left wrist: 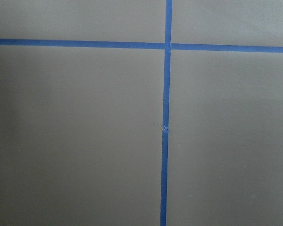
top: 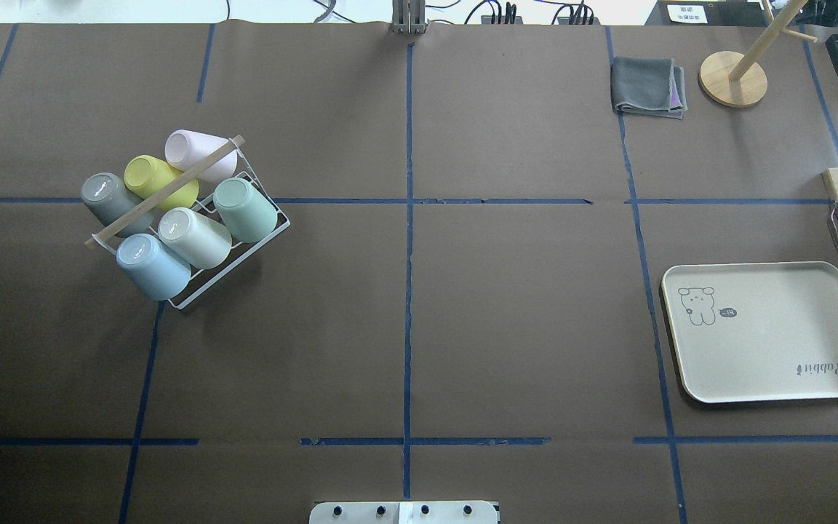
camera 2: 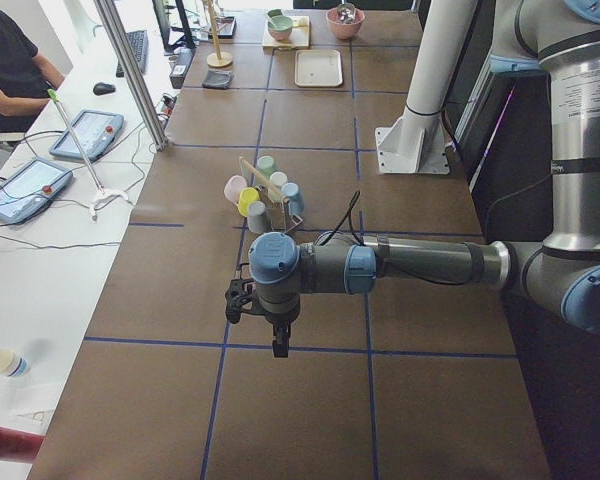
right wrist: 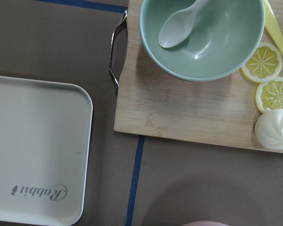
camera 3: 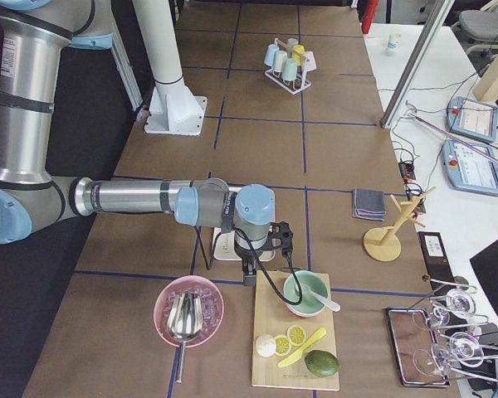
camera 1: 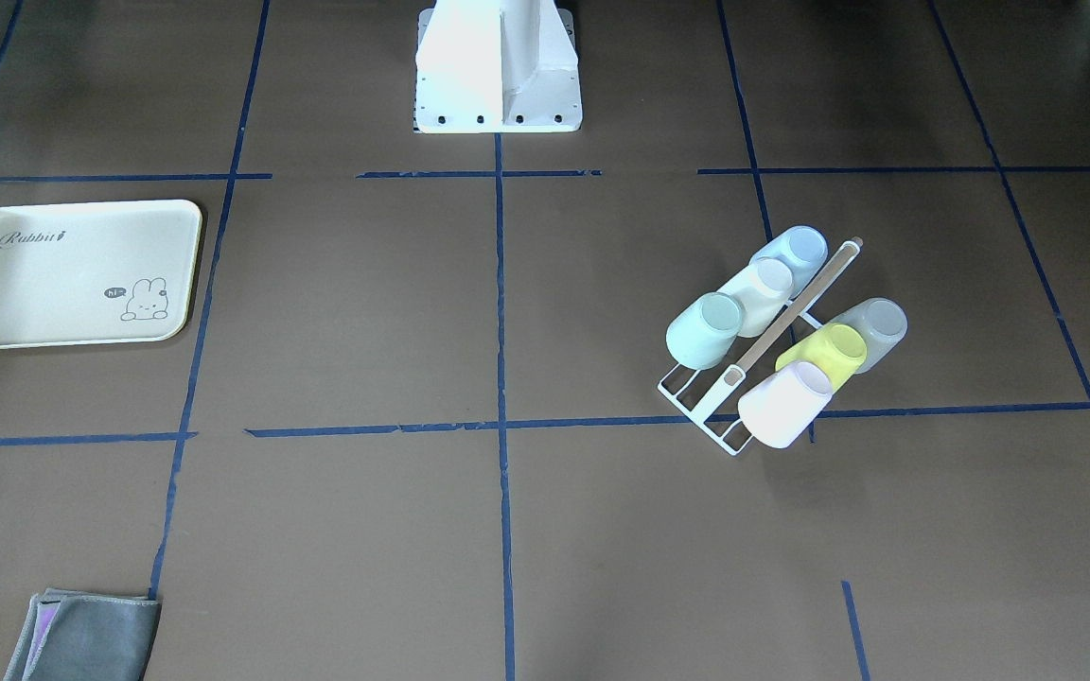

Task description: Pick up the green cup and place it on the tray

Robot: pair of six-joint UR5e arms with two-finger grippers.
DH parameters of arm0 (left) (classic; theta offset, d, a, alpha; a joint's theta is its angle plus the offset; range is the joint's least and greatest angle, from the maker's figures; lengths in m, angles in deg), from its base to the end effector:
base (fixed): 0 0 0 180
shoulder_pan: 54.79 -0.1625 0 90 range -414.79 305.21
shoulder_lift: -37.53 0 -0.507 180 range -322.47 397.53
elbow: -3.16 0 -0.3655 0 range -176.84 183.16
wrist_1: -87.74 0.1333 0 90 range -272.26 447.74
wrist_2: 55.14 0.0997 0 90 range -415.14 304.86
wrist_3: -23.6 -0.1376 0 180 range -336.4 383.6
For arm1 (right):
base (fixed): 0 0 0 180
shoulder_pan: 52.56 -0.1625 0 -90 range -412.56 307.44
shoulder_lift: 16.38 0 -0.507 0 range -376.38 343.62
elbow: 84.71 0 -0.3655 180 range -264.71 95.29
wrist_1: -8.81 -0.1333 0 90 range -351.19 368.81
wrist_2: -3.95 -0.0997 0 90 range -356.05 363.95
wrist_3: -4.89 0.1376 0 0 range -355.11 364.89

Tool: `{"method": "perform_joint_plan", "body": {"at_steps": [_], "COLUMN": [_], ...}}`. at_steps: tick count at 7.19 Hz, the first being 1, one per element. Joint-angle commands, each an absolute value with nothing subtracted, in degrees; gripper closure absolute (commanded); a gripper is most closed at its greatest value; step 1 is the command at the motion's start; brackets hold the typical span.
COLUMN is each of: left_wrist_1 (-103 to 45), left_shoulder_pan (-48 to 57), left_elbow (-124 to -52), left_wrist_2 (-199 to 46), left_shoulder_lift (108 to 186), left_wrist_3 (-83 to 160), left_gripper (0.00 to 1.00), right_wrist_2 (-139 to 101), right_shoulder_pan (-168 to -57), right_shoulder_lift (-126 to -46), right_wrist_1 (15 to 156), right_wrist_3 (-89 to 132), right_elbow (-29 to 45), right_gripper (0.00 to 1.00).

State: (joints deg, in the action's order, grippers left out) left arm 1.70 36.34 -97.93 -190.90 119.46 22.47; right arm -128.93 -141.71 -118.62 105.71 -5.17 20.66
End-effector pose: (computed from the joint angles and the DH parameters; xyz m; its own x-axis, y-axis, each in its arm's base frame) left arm -0.0424 -0.3912 0.7428 0.6976 -0.0058 -0.7165 0.0060 1.0000 -0.0023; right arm 0.0345 -0.3509 0.7452 0.7195 -0.1409 0.6800 0.1427 0.9883 0.0539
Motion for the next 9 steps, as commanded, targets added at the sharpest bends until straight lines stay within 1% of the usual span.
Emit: {"method": "perform_joint_plan", "body": {"at_steps": [1, 6, 8, 9], "left_wrist_1": [2.0, 2.0, 2.0, 2.0], "left_shoulder_pan": [36.3, 36.3, 36.3, 36.3], "left_elbow": [-98.8, -99.0, -99.1, -99.1], "left_wrist_2": [-190.8, -190.8, -190.9, -190.9], "left_shoulder_lift": [119.1, 118.8, 118.5, 118.5], "left_wrist_3": [22.5, 22.8, 23.0, 23.0], "left_gripper": [0.00, 0.00, 0.00, 0.00], "right_wrist_2": [-129.1, -129.6, -132.7, -134.0], "right_shoulder_pan": [-141.7, -140.6, -140.6, -139.0], "right_shoulder_lift": [-118.7, -118.6, -119.4, -119.5], "right_wrist_1": [105.8, 104.6, 99.0, 98.9], "right_wrist_3": [-4.9, -4.9, -4.8, -4.2], "right_elbow": [20.8, 21.0, 18.8, 17.7], "right_gripper": [0.00, 0.00, 0.00, 0.00]}}
